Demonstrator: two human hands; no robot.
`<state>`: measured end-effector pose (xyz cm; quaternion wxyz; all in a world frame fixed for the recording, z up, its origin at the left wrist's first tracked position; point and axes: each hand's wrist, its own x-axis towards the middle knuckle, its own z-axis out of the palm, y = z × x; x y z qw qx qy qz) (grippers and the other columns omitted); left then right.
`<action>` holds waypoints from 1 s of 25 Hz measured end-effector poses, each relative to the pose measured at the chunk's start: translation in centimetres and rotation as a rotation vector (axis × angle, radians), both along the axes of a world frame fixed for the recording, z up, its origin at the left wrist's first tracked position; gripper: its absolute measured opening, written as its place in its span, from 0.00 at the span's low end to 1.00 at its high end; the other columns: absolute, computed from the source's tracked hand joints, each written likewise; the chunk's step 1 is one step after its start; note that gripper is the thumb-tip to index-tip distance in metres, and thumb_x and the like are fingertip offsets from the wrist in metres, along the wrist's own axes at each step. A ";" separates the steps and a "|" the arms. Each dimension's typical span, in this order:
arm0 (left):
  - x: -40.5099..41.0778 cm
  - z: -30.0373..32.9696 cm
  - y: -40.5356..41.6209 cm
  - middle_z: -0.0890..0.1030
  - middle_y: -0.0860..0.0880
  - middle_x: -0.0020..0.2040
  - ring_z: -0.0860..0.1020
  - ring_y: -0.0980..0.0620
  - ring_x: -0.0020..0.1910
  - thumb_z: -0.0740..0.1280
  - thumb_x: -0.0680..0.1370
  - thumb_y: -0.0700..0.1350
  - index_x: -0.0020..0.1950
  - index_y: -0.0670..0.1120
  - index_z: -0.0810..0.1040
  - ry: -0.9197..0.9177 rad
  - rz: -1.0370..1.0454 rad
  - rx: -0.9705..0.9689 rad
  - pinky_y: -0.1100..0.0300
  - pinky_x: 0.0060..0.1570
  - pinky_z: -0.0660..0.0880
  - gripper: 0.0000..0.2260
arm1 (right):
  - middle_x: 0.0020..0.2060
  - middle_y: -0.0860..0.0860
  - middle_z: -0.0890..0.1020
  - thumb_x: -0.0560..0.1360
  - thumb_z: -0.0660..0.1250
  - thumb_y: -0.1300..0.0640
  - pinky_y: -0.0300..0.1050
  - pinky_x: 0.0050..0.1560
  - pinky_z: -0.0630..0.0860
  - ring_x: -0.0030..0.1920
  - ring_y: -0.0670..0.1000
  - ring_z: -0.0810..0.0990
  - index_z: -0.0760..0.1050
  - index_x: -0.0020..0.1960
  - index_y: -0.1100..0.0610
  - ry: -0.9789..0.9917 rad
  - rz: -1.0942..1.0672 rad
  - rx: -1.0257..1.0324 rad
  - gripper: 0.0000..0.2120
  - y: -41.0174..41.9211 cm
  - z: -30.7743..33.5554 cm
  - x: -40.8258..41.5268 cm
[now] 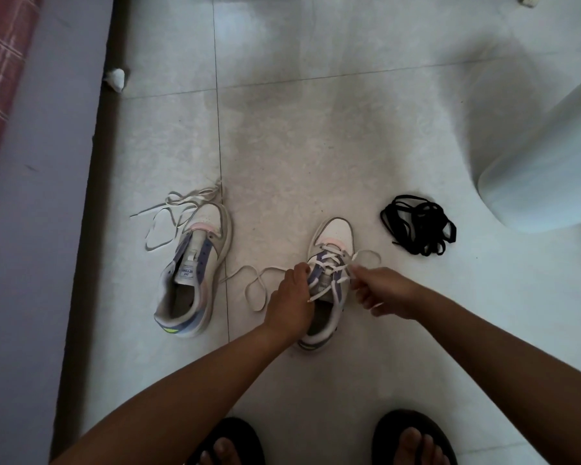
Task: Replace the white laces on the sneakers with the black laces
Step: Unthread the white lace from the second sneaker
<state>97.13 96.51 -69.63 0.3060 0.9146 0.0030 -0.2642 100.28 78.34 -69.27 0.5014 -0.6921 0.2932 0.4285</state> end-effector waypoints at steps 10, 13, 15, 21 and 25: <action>0.0 -0.1 0.0 0.69 0.44 0.64 0.72 0.42 0.60 0.58 0.78 0.39 0.68 0.46 0.62 0.005 0.030 -0.011 0.46 0.58 0.70 0.18 | 0.47 0.65 0.78 0.80 0.57 0.55 0.49 0.47 0.69 0.52 0.62 0.77 0.70 0.51 0.66 -0.593 -0.252 -0.733 0.13 -4.9 0.9 4.5; 0.1 -0.1 0.3 0.71 0.45 0.60 0.73 0.44 0.56 0.61 0.77 0.43 0.64 0.45 0.65 -0.071 -0.002 0.030 0.49 0.53 0.73 0.16 | 0.49 0.61 0.78 0.77 0.63 0.53 0.48 0.48 0.70 0.53 0.61 0.77 0.68 0.59 0.61 -0.574 0.064 -0.616 0.15 -2.3 1.2 2.2; 0.7 0.2 0.3 0.72 0.46 0.56 0.74 0.46 0.52 0.62 0.77 0.48 0.59 0.45 0.69 -0.137 -0.012 0.059 0.52 0.46 0.73 0.13 | 0.49 0.54 0.77 0.75 0.64 0.51 0.45 0.45 0.69 0.50 0.56 0.77 0.65 0.63 0.56 -0.597 0.295 -0.469 0.19 1.5 1.3 -0.5; 3.4 0.3 -0.2 0.75 0.43 0.51 0.77 0.43 0.47 0.62 0.77 0.48 0.52 0.42 0.71 -0.160 -0.111 0.162 0.58 0.37 0.64 0.10 | 0.57 0.54 0.73 0.73 0.63 0.53 0.46 0.46 0.69 0.56 0.56 0.73 0.65 0.62 0.55 -0.666 0.438 -0.507 0.19 6.5 2.1 -0.1; 3.5 0.2 0.0 0.76 0.41 0.52 0.76 0.41 0.50 0.62 0.78 0.46 0.54 0.40 0.71 -0.152 -0.149 0.121 0.56 0.41 0.66 0.10 | 0.58 0.57 0.74 0.76 0.61 0.53 0.46 0.43 0.66 0.57 0.59 0.74 0.61 0.64 0.58 -0.589 0.602 -0.604 0.20 6.3 1.5 -0.4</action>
